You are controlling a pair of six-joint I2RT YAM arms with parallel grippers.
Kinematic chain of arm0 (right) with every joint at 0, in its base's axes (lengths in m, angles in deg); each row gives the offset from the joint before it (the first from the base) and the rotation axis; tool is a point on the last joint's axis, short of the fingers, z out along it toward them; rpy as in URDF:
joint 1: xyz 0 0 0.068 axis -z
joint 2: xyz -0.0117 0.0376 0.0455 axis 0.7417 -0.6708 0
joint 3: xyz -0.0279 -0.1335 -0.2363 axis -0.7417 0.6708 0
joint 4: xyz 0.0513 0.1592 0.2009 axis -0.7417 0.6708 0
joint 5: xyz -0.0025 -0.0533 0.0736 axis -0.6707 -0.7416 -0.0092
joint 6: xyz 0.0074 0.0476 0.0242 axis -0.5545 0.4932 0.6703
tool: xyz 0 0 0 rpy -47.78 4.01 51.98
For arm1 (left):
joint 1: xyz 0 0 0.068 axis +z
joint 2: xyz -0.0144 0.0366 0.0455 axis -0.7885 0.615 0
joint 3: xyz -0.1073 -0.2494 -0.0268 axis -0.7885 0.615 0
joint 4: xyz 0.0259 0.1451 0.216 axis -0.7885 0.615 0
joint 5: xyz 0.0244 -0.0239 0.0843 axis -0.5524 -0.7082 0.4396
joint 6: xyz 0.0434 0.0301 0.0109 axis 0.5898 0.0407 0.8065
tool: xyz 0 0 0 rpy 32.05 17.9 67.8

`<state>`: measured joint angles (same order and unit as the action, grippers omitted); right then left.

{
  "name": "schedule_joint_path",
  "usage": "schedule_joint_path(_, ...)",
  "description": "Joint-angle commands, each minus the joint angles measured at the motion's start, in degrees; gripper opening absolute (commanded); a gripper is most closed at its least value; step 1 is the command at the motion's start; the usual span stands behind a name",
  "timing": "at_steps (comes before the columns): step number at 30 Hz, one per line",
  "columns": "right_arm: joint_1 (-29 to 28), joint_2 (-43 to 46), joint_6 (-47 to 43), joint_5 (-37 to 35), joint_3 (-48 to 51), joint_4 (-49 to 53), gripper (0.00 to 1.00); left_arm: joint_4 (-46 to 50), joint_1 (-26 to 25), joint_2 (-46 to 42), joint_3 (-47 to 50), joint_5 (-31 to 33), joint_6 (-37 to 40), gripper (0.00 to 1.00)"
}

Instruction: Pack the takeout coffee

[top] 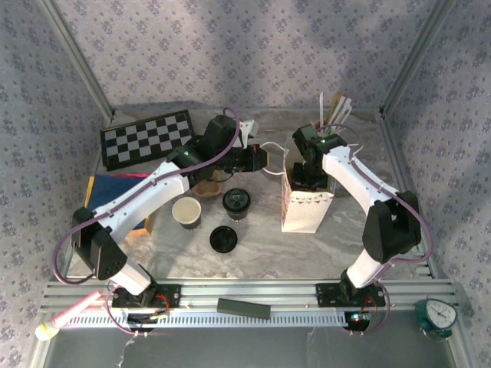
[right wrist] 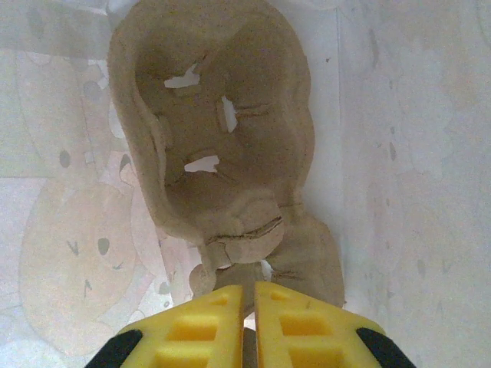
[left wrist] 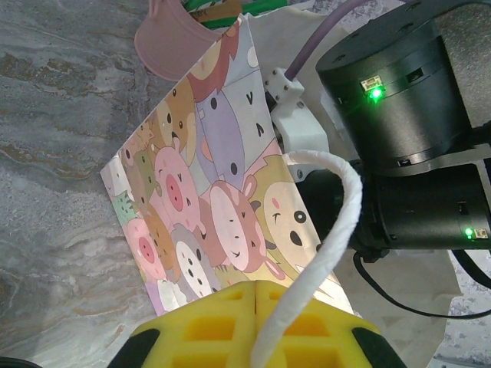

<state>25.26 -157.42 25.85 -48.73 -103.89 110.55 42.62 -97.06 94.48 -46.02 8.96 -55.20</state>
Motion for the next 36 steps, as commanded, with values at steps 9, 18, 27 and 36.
schedule_joint_path(9,0.5,0.9,-0.1,-0.3,-3.8,2.0,0.14,-0.3,0.0,-0.3,-0.2,-1.1,0.4,0.00)
schedule_joint_path(18,1.1,1.0,0.2,0.1,-3.6,1.6,0.19,-0.3,0.0,-0.2,-0.1,-1.2,0.4,0.00)
schedule_joint_path(27,1.7,1.3,0.6,1.0,-3.6,0.2,0.13,-0.3,-0.1,-0.2,-0.1,-1.5,0.4,0.00)
schedule_joint_path(36,2.3,0.9,0.9,1.8,-3.5,-0.9,0.03,-0.3,0.0,0.0,-0.1,-1.7,0.4,0.00)
